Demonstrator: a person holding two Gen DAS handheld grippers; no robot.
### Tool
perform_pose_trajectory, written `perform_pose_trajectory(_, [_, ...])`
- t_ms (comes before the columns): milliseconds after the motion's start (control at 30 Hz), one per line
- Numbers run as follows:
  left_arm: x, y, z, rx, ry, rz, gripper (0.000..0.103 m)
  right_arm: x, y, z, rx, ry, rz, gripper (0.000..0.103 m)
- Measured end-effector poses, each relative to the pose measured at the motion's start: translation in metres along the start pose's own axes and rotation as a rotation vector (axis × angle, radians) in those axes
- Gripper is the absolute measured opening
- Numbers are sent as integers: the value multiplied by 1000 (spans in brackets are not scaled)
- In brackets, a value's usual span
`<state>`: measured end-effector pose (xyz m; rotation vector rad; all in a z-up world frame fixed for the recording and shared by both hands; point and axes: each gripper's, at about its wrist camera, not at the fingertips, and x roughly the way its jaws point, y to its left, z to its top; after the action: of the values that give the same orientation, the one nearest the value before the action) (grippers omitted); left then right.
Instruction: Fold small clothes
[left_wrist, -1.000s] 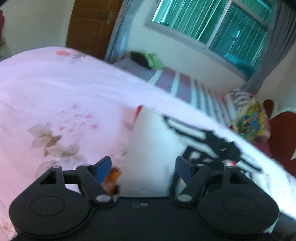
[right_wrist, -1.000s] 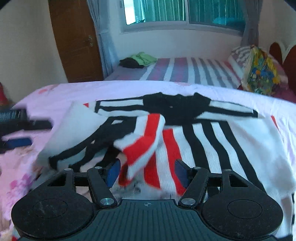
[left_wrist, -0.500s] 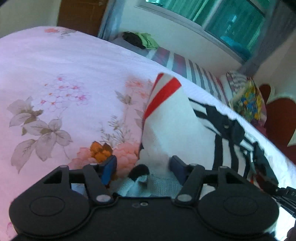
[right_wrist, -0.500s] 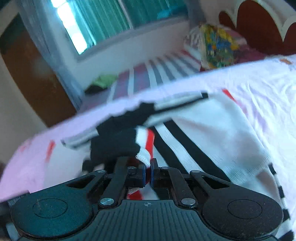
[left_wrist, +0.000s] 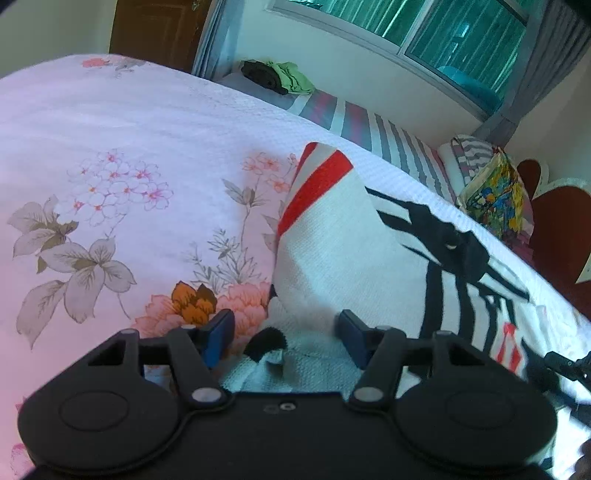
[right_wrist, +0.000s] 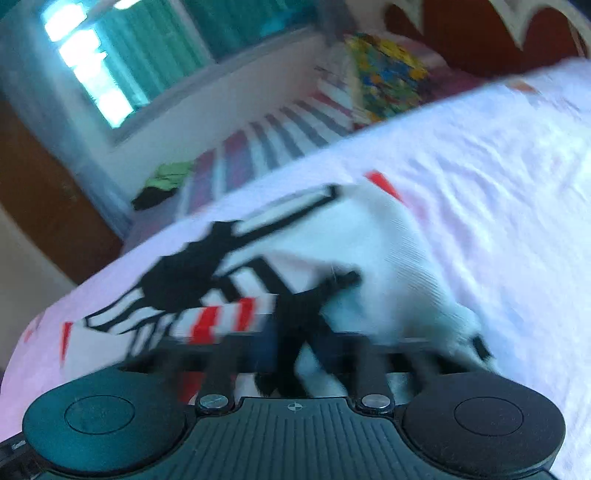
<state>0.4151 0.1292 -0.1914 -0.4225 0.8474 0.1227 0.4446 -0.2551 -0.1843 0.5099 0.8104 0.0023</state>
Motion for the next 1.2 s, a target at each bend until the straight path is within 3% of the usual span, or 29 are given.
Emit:
perform_pose_trajectory(33, [-1, 0, 1, -7, -3, -7, 60, -5, -5, -1, 0, -32, 6, 87])
perform_pose_trajectory(67, [-2, -1, 3, -7, -8, -10, 60, -6, -7, -1, -13, -45, 15, 79])
perform_pose_trajectory(100, [-2, -2, 4, -3, -14, -10, 60, -3, -9, 1, -25, -36, 14, 54])
perform_pose_trajectory(167, [-1, -5, 8, 4, -20, -5, 58, 6, -12, 1, -12, 17, 4, 28])
perform_pose_trajectory(233, [3, -8, 14, -6, -25, -9, 56, 6, -14, 0, -18, 16, 9, 26])
perform_pose_trajectory(300, [6, -13, 21, -10, -39, -5, 55, 1, -10, -1, -76, 6, 27, 13])
perform_pose_trajectory(400, [18, -16, 36, -23, -42, 7, 54, -15, 4, -2, -179, -96, -8, 11])
perform_pose_trajectory(467, [29, -17, 44, -40, -29, 18, 53, -17, 5, -3, -234, -158, -118, 10])
perform_pose_trajectory(500, [35, -17, 47, -48, -23, 17, 55, -9, 2, -3, -240, -124, -152, 10])
perform_pose_trajectory(533, [40, -18, 49, -47, -16, 26, 54, 1, -3, -3, -237, -52, -131, 10])
perform_pose_trajectory(567, [45, -20, 50, -41, -12, 40, 53, 3, -6, -6, -236, -42, -113, 10])
perform_pose_trajectory(667, [54, -15, 58, -71, -17, 49, 37, -1, -6, -11, -287, -53, -117, 10])
perform_pose_trajectory(700, [57, -14, 61, -69, -25, 46, 22, -1, -9, -13, -287, -47, -122, 10])
perform_pose_trajectory(733, [59, -13, 64, -67, -27, 44, 19, 1, -12, -14, -279, -42, -126, 10])
perform_pose_trajectory(833, [67, -10, 66, -76, -55, 64, 18, 6, -9, -14, -287, -35, -140, 10])
perform_pose_trajectory(933, [59, -8, 68, -112, -71, 65, 19, -6, 0, -10, -312, -98, -136, 12])
perform_pose_trajectory(1000, [40, -15, 64, -49, -99, 51, 17, -18, 4, -9, -325, -137, -115, 14])
perform_pose_trajectory(1100, [10, -22, 51, 14, -111, -5, 24, -27, 16, -10, -354, -160, -93, 15])
perform_pose_trajectory(1133, [0, -26, 44, 30, -107, -27, 24, -28, 20, -11, -357, -161, -88, 20])
perform_pose_trajectory(1200, [-15, -32, 27, 56, -106, -61, 30, -27, 26, -14, -361, -169, -92, 59])
